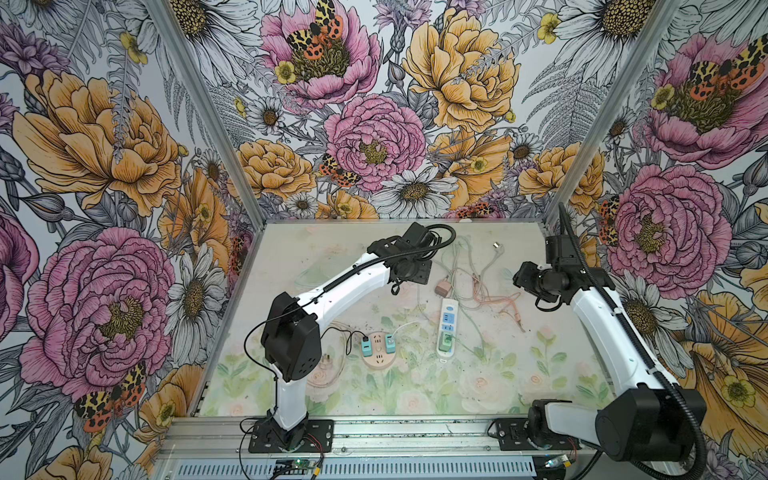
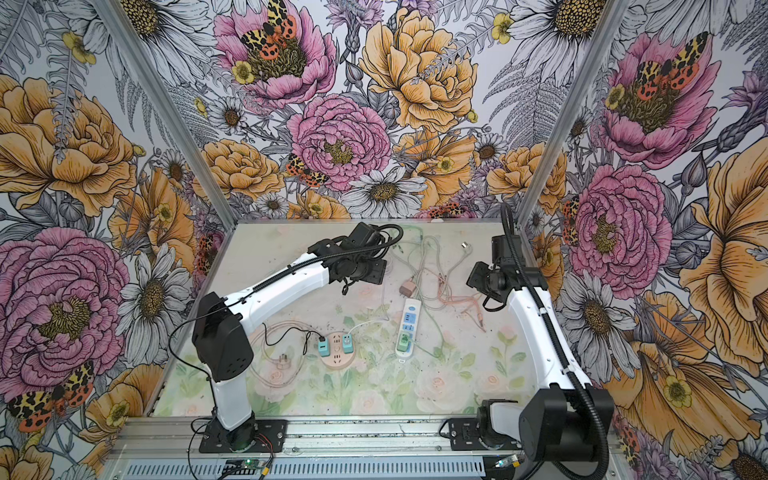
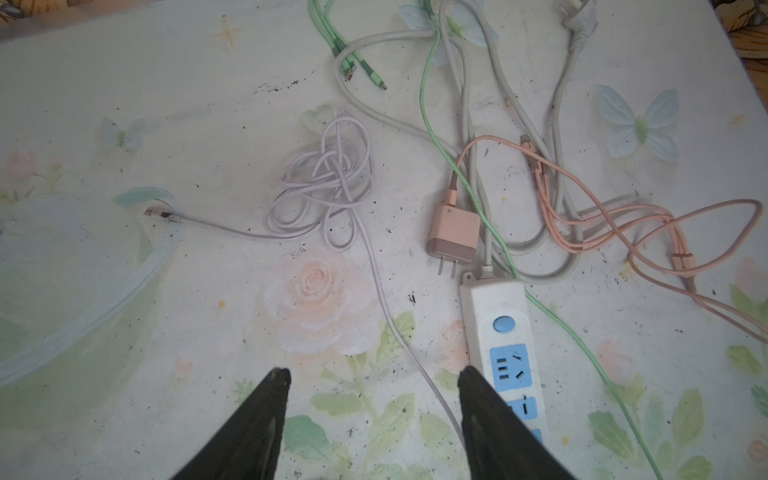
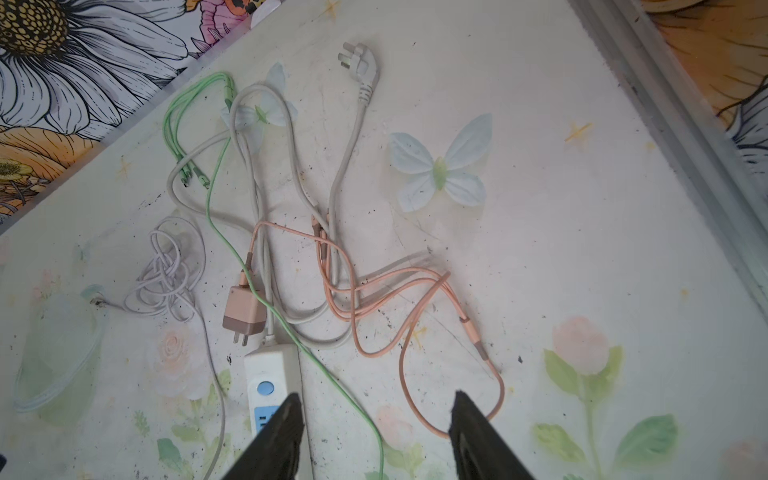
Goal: Insert the plug
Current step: 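Move left gripper over the cable pile while right gripper moves above pink charger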
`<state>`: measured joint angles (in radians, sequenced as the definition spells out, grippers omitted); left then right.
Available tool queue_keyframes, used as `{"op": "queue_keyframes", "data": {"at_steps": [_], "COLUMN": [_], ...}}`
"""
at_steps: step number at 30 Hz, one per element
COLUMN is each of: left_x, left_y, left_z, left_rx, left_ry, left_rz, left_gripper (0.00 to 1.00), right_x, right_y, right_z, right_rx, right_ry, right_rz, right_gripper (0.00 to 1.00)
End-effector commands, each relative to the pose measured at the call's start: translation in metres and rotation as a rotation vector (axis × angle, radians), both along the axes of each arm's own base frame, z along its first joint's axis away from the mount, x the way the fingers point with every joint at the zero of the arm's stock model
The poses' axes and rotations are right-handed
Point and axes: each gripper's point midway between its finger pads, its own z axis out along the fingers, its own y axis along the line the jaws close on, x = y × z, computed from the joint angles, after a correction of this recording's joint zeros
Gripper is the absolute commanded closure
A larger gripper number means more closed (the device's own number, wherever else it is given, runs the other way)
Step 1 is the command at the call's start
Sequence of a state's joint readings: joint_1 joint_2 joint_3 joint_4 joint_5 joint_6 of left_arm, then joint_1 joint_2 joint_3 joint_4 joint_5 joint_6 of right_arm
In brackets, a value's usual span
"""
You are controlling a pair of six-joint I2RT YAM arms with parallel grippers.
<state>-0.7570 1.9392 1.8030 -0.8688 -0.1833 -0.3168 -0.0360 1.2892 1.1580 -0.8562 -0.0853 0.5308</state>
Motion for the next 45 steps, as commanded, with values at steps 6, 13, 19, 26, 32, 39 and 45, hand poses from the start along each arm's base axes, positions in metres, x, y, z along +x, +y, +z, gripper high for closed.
{"op": "queue_keyframes", "data": {"at_steps": [6,13,19,26,32,39,45], "left_x": [0.063,0.1,0.116,0.124,0.119,0.116,0.118], "left_y": [-0.059,-0.084,-0.086,-0.086,-0.048,-0.006,0.032], "left_z": [-0.03,-0.064,-0.092,-0.094,-0.101,-0.108,-0.115], "left_rx": [-0.095,-0.161,-0.167,-0.166,-0.077,0.048,0.117], "left_ry": [0.016,0.034,0.05,0.026,0.042,0.026,0.026], "left_rz": [-0.007,0.012,0.034,0.049,0.14,0.193,0.279], "left_gripper": [0.34,0.34,0.34,0.34,0.34,0.34,0.34], "right_x": [0.025,0.027,0.031,0.032,0.033,0.034,0.03], "right_y": [0.01,0.003,0.004,0.005,0.008,0.013,0.014], "right_z": [-0.007,-0.016,-0.023,-0.03,-0.032,-0.038,-0.038], "right_rx": [0.066,0.055,0.063,0.071,0.088,0.118,0.124], "right_ry": [-0.02,0.005,0.02,0.031,0.033,0.038,0.033], "right_rz": [0.051,0.03,0.025,0.024,0.031,0.028,0.026], "right_gripper": [0.45,0.46,0.47,0.47,0.48,0.49,0.49]}}
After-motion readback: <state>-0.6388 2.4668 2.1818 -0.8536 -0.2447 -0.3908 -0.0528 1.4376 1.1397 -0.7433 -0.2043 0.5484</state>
